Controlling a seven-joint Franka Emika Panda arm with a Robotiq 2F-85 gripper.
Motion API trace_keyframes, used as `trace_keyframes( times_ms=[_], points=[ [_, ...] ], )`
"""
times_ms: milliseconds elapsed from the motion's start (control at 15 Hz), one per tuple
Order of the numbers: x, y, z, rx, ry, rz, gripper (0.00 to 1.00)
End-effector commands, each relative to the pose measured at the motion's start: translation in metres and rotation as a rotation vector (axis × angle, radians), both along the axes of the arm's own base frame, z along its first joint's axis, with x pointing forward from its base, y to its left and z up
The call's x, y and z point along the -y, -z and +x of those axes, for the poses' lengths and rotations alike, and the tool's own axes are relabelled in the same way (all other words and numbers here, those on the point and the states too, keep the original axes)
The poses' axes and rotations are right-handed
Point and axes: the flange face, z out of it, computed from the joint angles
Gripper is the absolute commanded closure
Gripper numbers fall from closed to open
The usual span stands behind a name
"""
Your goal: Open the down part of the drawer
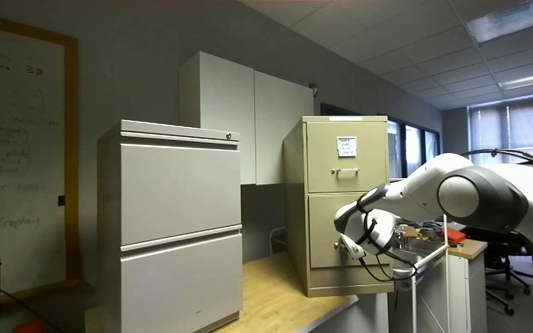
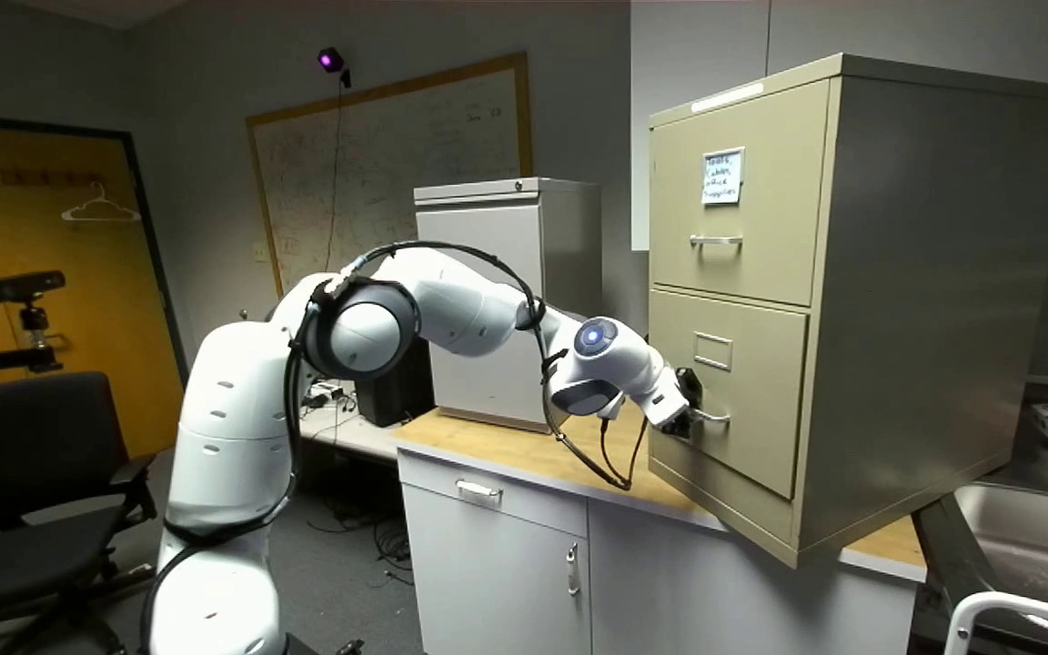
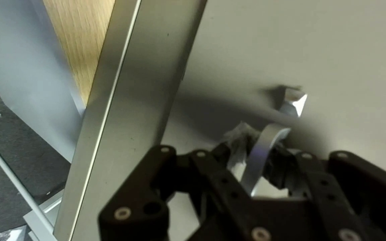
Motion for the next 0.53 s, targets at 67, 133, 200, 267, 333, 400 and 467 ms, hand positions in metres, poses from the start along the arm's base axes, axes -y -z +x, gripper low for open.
trace_keyframes(
  times_ms=[67, 133, 200, 267, 333, 400, 467],
  points=[
    [-0.076, 0.004, -0.009, 0.015, -0.115, 0.060, 0.92],
    [-0.076, 0.004, -0.011, 0.026, -0.108, 0.065, 0.92],
    [-0.077, 0.005, -0.012, 0.034, -0.101, 0.073, 0.92],
    [-0.077, 0.006, -0.014, 0.040, -0.096, 0.080, 0.92],
    [-0.077, 0.007, -0.016, 0.044, -0.092, 0.087, 0.92],
    [-0.078, 0.007, -0.018, 0.048, -0.090, 0.095, 0.92],
    [-0.078, 0.009, -0.020, 0.051, -0.087, 0.103, 0.92]
  ],
)
